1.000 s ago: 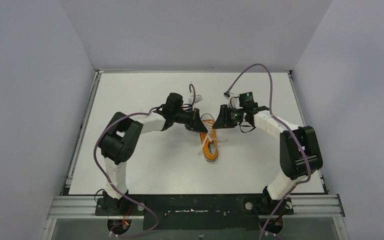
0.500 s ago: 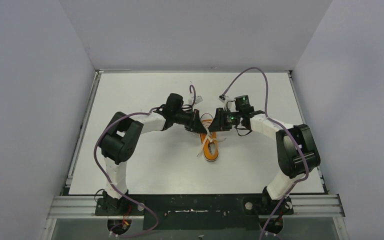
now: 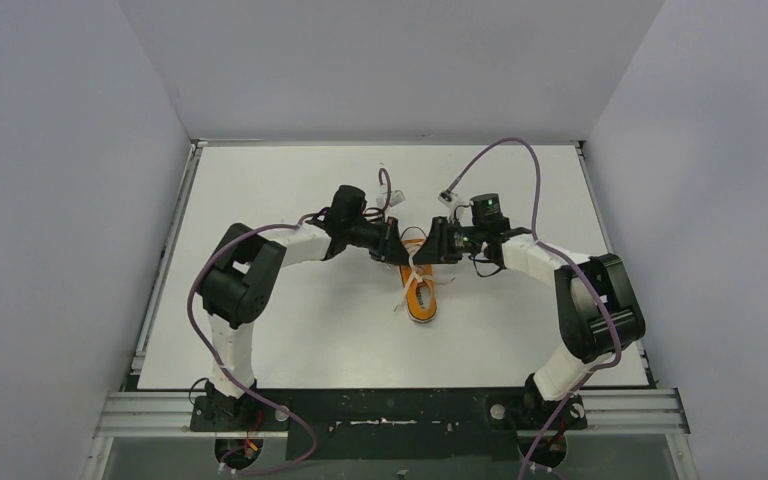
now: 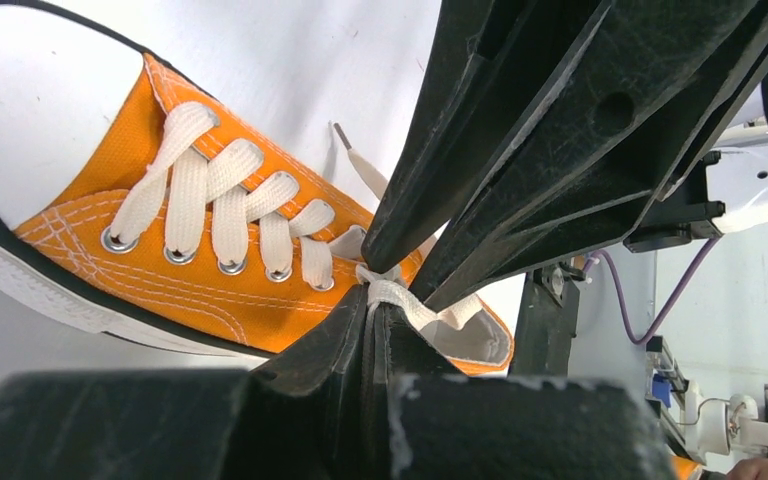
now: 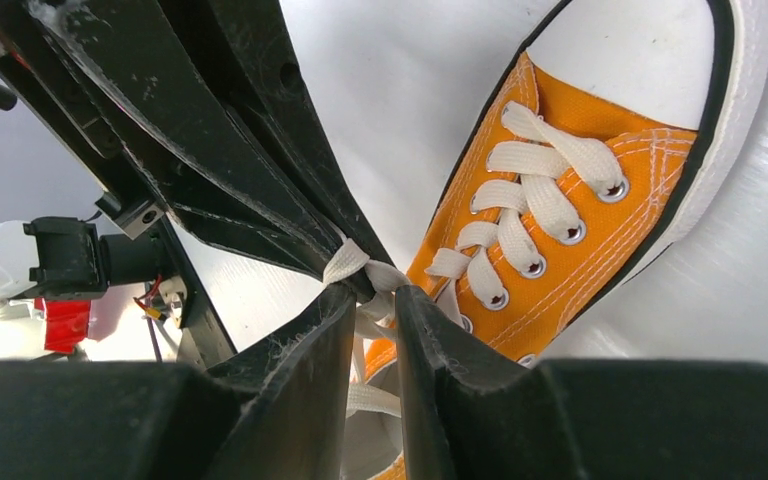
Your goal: Tie the shoes
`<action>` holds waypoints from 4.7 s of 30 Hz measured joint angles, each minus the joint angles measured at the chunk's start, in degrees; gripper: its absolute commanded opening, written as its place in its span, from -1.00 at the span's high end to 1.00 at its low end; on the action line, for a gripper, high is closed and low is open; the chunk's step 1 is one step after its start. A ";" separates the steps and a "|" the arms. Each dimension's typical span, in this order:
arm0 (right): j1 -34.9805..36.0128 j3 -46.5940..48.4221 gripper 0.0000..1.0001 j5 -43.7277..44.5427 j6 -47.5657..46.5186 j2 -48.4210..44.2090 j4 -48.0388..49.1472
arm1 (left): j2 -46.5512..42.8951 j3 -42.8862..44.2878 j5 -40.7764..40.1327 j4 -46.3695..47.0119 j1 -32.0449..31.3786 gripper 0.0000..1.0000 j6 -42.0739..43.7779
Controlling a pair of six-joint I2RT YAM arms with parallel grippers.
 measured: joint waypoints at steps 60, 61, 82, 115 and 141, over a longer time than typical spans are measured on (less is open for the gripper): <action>4.48 10.64 0.99 22.40 -9.79 -5.51 -26.43 | -3.28 -4.66 2.43 0.39 1.75 1.00 0.28; 5.14 11.13 0.98 23.41 -9.66 -5.51 -27.32 | -3.74 -4.96 2.29 0.39 1.73 1.00 0.37; 8.87 13.84 1.00 33.57 -8.33 -1.88 -33.48 | -6.67 -9.68 -0.90 -1.33 1.92 1.00 1.22; 2.12 9.42 0.15 23.89 5.25 -4.94 -26.23 | -7.13 -11.93 1.03 1.81 1.46 1.00 -3.10; 0.24 9.55 0.20 19.76 5.95 -2.03 -24.06 | -7.10 -12.46 0.31 0.63 1.51 1.00 -2.80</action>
